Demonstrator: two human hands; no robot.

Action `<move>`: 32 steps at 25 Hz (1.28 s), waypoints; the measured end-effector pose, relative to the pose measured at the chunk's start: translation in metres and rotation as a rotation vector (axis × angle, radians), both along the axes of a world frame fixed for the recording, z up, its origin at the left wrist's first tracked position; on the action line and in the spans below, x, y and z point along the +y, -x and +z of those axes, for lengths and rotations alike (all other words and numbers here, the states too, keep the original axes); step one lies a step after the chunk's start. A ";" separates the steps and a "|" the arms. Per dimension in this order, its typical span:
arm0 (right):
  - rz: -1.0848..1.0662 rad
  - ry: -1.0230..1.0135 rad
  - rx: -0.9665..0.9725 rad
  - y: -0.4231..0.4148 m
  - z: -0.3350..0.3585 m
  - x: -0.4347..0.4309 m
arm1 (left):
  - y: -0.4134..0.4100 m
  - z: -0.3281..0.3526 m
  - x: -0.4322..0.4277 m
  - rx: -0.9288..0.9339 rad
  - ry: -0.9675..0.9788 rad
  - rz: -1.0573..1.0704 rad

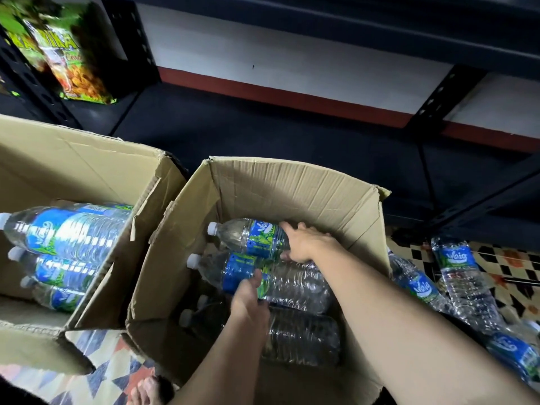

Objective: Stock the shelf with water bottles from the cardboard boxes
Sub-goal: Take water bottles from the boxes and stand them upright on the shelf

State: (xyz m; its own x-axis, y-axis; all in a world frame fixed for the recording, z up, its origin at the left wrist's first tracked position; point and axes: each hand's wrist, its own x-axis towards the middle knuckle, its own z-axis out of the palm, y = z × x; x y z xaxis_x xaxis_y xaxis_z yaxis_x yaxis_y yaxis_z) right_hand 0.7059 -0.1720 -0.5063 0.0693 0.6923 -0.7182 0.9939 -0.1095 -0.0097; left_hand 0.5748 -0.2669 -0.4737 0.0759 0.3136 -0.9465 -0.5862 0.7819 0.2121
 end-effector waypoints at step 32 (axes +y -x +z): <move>-0.035 -0.118 0.130 -0.026 -0.027 0.005 | 0.004 -0.047 0.003 0.060 -0.275 -0.197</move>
State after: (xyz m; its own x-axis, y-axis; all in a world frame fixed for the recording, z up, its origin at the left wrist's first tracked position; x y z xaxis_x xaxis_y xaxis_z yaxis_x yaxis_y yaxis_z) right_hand 0.7319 -0.1670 -0.5333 0.0069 0.7709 -0.6369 0.9790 -0.1349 -0.1528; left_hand 0.5710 -0.2639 -0.5203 0.1068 0.5426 -0.8332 -0.4099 0.7875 0.4603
